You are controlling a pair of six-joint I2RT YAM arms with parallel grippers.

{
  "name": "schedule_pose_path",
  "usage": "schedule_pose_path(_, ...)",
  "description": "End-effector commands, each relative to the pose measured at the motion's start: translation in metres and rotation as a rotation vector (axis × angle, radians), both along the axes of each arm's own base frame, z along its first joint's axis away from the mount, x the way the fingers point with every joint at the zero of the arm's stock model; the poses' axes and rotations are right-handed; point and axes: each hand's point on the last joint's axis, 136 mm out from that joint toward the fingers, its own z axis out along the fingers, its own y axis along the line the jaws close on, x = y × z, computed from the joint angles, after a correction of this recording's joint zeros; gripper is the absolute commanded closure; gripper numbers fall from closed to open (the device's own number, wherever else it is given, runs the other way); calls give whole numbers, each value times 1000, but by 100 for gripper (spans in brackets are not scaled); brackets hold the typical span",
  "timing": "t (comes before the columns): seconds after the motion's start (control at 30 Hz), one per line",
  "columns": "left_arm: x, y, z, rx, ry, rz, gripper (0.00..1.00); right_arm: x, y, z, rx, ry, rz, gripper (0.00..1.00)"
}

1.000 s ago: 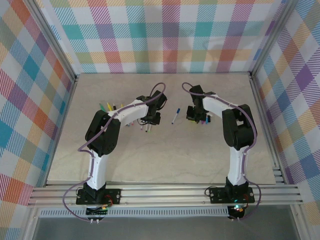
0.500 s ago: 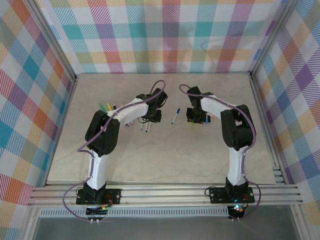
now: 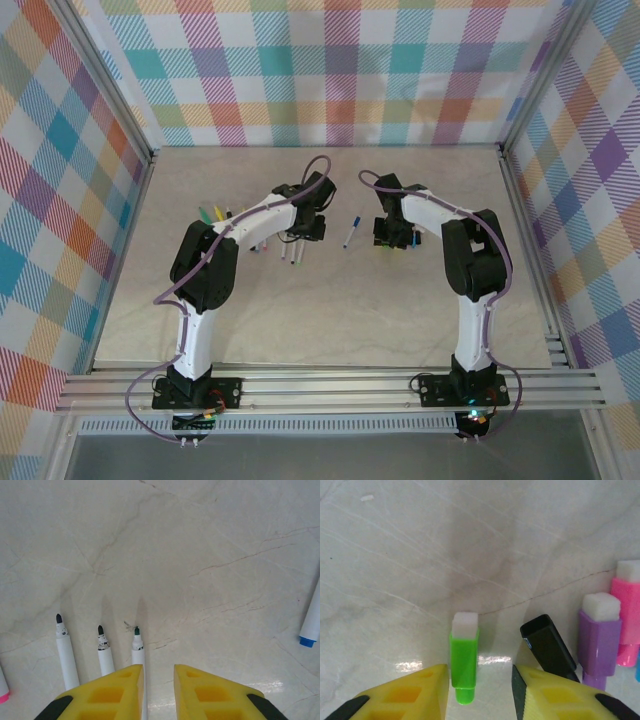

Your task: Open the pen caps

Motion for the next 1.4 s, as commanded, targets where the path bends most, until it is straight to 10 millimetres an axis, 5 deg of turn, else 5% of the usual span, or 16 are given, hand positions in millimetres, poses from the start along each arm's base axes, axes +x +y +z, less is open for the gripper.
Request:
schedule_pose_path(0.0,0,-10,21,-37,-22,-1,77,-1,1,18,-3,-16,12,59)
schedule_pose_path(0.33,0,-27,27,-52,-38,-29,77,0,-3,47,-31,-65,11,58)
schedule_pose_path(0.57,-1,-45,37,-99,-72,-58,74,-8,32,89,187,-209,75,54)
schedule_pose_path(0.8,-3,-69,46,-170,-104,-97,63,-8,51,110,297,-260,111,49)
schedule_pose_path(1.37,3,-106,8,-206,-41,-170,59,-11,43,114,301,-280,71,46)
